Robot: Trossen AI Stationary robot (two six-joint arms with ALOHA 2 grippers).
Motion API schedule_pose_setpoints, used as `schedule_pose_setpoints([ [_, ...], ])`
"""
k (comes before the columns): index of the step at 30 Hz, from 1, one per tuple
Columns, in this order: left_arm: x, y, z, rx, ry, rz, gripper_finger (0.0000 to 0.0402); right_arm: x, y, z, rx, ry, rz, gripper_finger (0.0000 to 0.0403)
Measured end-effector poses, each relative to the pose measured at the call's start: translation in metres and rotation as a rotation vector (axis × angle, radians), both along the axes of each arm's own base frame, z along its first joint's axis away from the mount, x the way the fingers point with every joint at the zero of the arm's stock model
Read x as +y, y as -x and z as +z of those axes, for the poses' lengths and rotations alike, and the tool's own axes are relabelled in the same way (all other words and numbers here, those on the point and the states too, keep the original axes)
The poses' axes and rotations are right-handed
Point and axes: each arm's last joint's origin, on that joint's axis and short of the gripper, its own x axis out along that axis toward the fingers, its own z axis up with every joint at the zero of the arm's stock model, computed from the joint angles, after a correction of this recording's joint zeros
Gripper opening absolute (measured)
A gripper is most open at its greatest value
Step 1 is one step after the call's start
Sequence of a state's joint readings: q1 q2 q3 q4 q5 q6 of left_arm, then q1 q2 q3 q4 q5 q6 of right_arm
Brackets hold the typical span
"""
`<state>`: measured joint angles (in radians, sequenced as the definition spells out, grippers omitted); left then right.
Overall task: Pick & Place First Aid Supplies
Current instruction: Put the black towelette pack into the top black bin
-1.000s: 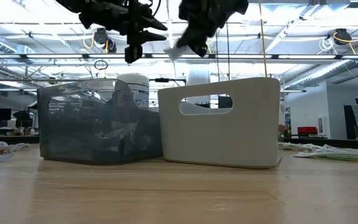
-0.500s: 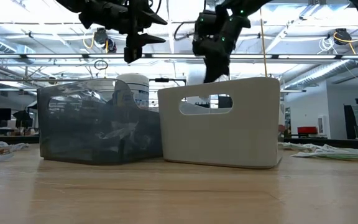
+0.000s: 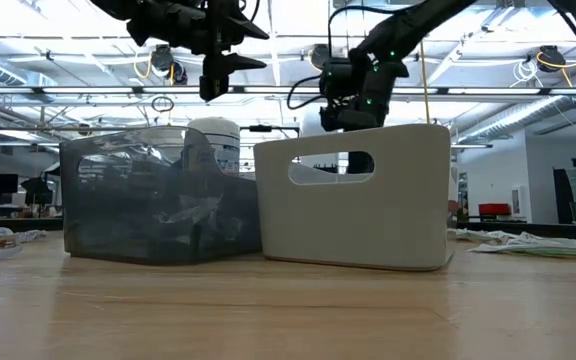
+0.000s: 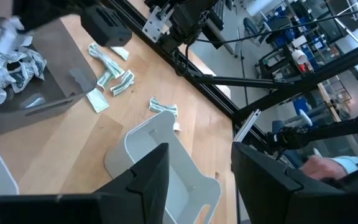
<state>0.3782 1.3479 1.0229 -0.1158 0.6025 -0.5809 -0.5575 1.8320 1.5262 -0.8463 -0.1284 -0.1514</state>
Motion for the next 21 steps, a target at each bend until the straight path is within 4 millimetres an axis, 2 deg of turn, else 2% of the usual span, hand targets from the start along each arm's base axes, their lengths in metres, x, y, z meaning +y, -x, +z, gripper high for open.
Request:
schedule_pose_setpoints([
  [6,0.0,0.0,0.0,0.0,-0.001,0.0,0.0177,0.007,0.002,-0.023,0.017,0.0,0.034,0.001],
  [9,0.0,0.0,0.0,0.0,0.0,0.001,0.0177,0.009,-0.001,-0.025,-0.003,0.011,0.04,0.0032],
  [21,0.0,0.002,-0.004,0.049,0.017,0.004,0.0177,0.011,-0.004,-0.021,-0.045,0.021,0.027,0.0198],
])
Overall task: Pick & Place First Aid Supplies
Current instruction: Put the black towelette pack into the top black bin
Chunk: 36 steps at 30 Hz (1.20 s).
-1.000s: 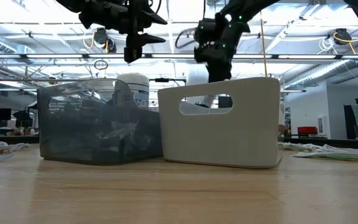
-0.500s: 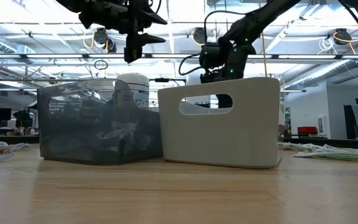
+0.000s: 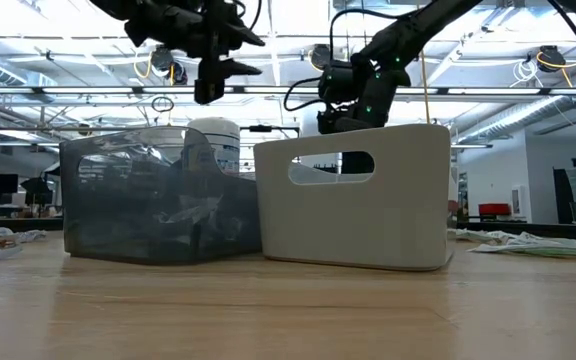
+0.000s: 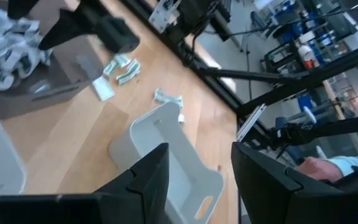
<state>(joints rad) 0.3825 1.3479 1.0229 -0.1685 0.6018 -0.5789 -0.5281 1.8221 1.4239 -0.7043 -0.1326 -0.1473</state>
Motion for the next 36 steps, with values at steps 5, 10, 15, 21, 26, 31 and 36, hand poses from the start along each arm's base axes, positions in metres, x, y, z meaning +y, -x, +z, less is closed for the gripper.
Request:
schedule_pose_setpoints([
  [5,0.002,0.007,-0.009,0.091,-0.002,-0.006,0.0177,0.0,0.0,0.0,-0.002,-0.018,-0.04,0.0228],
  [10,0.005,0.018,-0.021,0.225,-0.017,-0.023,0.0177,0.004,-0.005,0.001,-0.027,-0.006,-0.031,0.0235],
  [15,0.01,0.033,-0.033,0.396,-0.072,0.002,0.0177,0.006,-0.013,0.004,-0.09,0.019,-0.03,0.0229],
  [21,0.014,0.052,-0.044,0.642,-0.23,0.038,0.0177,0.011,-0.025,0.009,-0.18,0.054,-0.017,0.0228],
  [26,0.014,0.063,-0.049,0.818,-0.385,0.05,0.0177,0.02,-0.036,0.014,-0.257,0.087,0.015,0.0227],
  [31,0.011,0.064,-0.056,0.956,-0.403,0.114,0.0177,0.029,-0.045,0.017,-0.305,0.105,0.048,0.0225],
  [36,0.006,0.05,-0.077,1.06,-0.355,0.146,0.0177,0.033,-0.046,0.017,-0.308,0.104,0.059,0.0224],
])
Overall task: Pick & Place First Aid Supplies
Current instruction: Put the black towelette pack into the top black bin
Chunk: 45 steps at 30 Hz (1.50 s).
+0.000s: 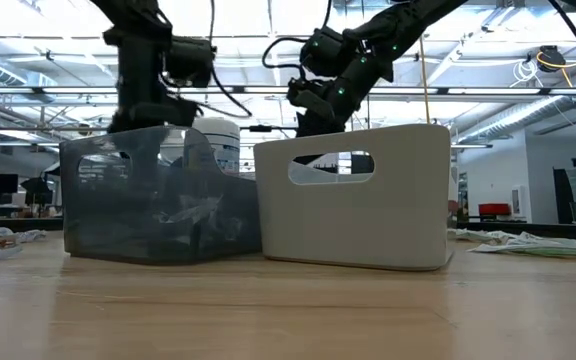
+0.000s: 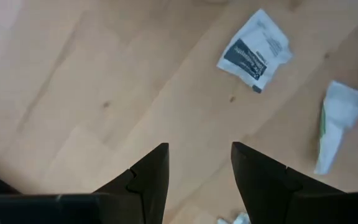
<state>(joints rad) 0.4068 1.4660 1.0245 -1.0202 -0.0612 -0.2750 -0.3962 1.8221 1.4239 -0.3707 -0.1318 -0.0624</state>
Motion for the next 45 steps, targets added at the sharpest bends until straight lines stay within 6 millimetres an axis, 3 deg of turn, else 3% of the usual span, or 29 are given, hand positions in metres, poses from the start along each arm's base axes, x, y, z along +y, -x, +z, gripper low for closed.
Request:
schedule_pose_setpoints([
  [10,0.004,-0.029,-0.028,-0.073,0.031,0.176,0.0177,0.003,0.009,0.019,-0.035,-0.031,-0.049,0.0223],
  [20,-0.006,-0.052,-0.062,-0.035,0.037,0.273,0.0177,0.007,0.021,0.051,-0.108,0.12,0.062,0.0223],
  [28,-0.01,-0.061,-0.078,-0.017,0.013,0.278,0.0175,0.009,0.025,0.062,-0.138,0.159,0.082,0.0221],
  [45,-0.012,-0.059,-0.075,-0.024,0.049,0.272,0.001,0.008,0.023,0.063,-0.154,0.203,0.109,0.0215],
])
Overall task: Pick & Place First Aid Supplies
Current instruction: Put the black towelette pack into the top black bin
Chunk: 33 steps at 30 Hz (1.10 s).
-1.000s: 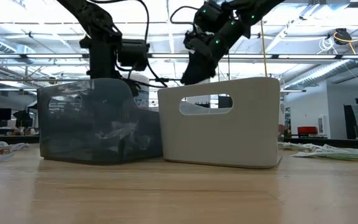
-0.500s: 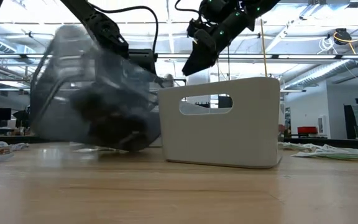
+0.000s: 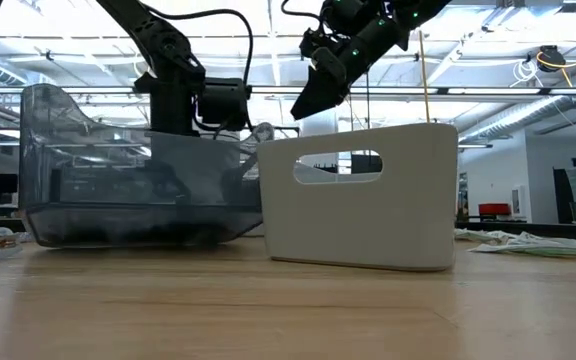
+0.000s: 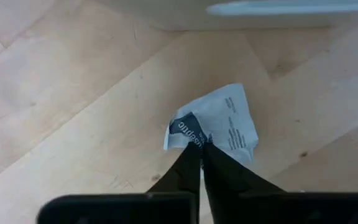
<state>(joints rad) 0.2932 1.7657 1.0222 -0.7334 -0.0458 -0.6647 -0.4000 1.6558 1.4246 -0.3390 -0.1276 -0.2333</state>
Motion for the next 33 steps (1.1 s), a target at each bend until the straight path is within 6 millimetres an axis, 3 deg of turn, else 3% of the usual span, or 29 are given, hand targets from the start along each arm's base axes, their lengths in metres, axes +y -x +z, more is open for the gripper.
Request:
schedule_pose_setpoints([
  [6,-0.001,0.003,0.014,-0.036,-0.004,0.033,0.0008,-0.001,-0.002,0.002,-0.026,0.013,0.001,0.021],
  [16,-0.008,0.026,0.075,-0.221,-0.033,0.091,0.0003,0.0,-0.002,0.002,-0.023,0.022,0.013,0.021],
  [24,-0.017,0.049,0.116,-0.385,-0.041,0.043,0.0002,0.007,-0.005,0.002,-0.041,-0.036,-0.005,0.021],
  [33,-0.019,0.057,0.135,-0.487,-0.121,0.023,0.0001,0.018,-0.011,0.006,-0.118,-0.204,0.054,0.021],
])
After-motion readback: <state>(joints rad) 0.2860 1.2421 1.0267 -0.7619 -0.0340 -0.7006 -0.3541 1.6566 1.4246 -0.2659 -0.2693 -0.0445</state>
